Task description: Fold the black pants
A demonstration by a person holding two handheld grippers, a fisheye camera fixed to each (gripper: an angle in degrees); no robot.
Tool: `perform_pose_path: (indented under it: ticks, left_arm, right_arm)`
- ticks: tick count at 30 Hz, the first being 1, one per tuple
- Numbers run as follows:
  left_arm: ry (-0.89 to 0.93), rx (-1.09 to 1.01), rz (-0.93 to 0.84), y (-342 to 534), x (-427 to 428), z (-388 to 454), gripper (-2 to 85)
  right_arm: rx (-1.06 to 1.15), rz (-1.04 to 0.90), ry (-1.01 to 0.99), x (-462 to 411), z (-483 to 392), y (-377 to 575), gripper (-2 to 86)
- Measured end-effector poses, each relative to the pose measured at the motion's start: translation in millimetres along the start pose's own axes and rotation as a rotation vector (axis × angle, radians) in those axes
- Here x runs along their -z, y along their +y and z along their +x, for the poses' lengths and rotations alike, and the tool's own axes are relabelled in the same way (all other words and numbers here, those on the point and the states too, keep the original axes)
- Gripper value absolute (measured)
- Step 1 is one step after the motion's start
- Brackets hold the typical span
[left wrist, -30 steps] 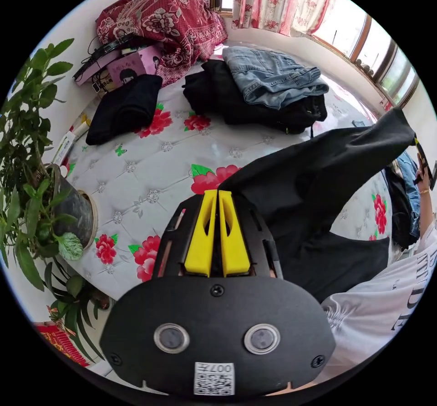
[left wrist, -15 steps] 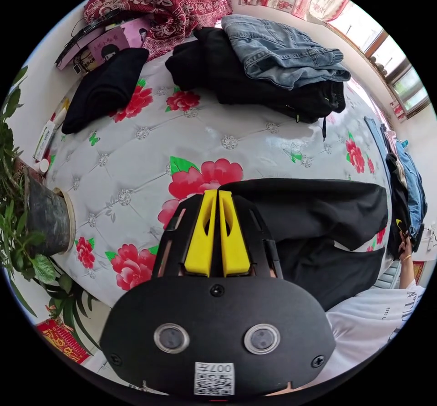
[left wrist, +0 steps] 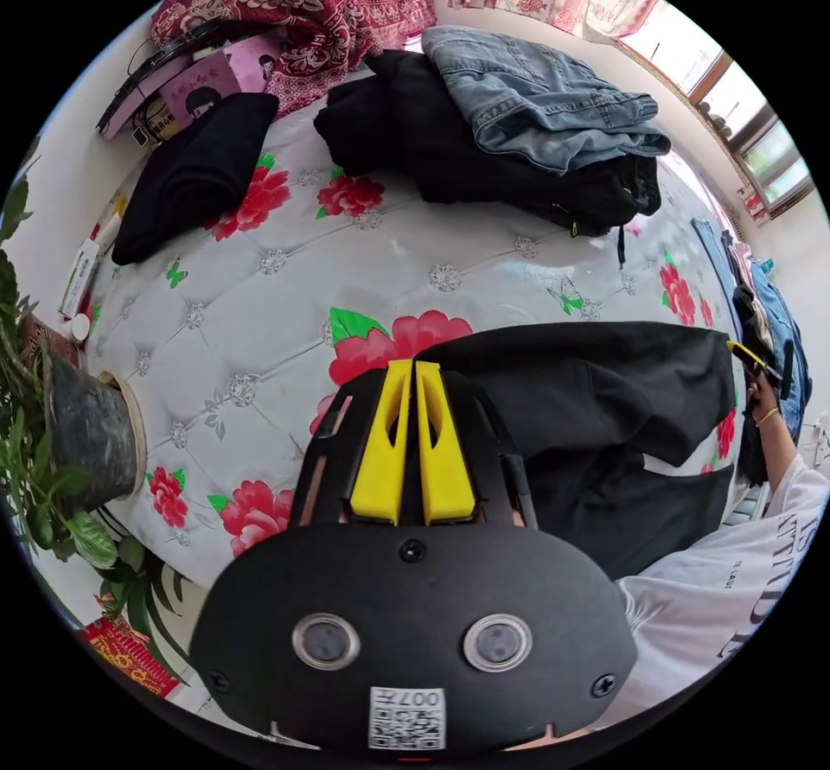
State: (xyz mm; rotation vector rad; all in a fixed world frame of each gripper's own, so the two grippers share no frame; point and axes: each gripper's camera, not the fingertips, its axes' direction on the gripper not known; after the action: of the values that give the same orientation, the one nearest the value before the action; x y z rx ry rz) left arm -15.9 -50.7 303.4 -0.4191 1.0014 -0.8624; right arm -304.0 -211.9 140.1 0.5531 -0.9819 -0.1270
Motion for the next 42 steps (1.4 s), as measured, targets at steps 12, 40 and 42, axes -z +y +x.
perform_pose_path:
  ticks: [12, 40, 42]
  left_arm:
    - [0.161, 0.069, 0.080, 35, 31, -35, -0.9]
    - [0.251, 0.143, 0.141, 92, 84, -46, -1.0]
    - [0.262, 0.140, 0.166, 98, 95, -45, -1.0]
  right_arm:
    - [0.280, -0.139, 0.087, -26, -48, -43, 0.7]
    - [-0.047, 0.055, -0.045, 139, 41, 0, 0.1]
    - [-0.036, 0.198, -0.148, 192, 50, 12, -0.1]
